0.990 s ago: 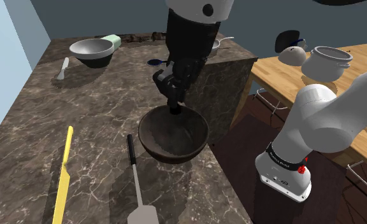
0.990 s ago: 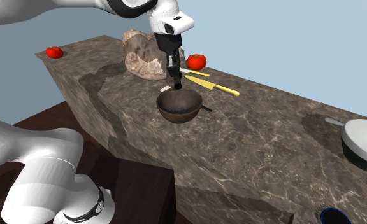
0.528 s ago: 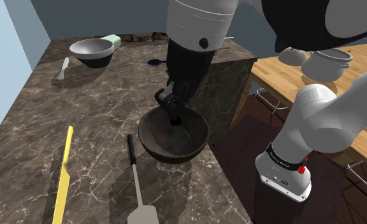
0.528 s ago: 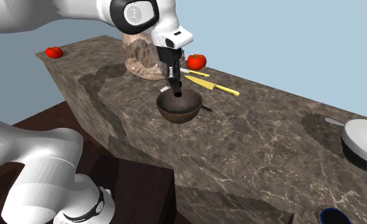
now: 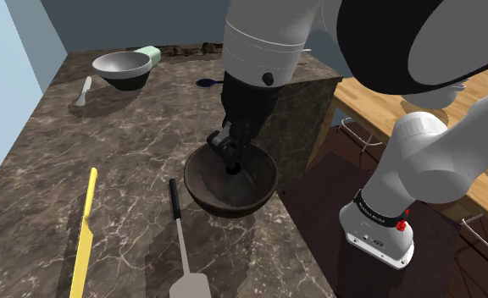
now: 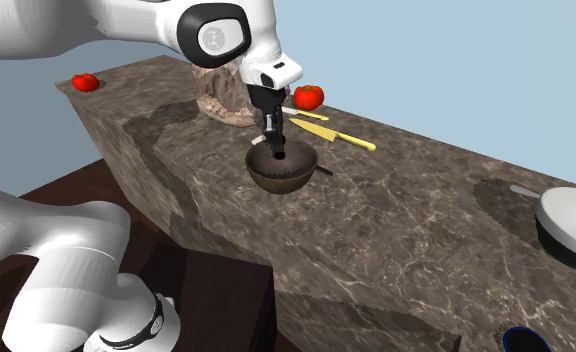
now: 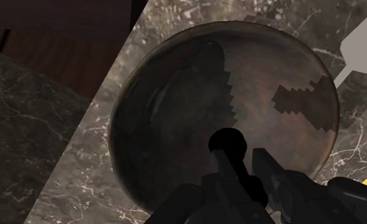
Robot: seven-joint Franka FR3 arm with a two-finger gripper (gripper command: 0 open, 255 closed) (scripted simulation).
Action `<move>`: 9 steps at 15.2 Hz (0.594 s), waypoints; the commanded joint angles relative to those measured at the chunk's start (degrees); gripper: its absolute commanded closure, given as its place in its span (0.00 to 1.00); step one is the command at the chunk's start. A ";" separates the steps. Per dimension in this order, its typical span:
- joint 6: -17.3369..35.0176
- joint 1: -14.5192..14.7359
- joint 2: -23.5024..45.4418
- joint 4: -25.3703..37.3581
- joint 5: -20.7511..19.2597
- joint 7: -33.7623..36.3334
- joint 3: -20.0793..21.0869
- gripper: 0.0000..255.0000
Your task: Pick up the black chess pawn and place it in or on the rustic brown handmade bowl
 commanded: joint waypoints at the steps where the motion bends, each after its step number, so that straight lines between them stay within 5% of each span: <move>1: 0.02 0.00 0.01 -0.01 0.00 0.00 0.00 1.00; 2: 0.01 0.00 0.01 0.00 0.00 0.00 0.00 1.00; 3: 0.01 0.00 0.01 0.00 0.00 0.00 0.00 0.00; 9: -1.97 0.02 -0.41 1.57 -0.12 -0.01 -0.41 0.00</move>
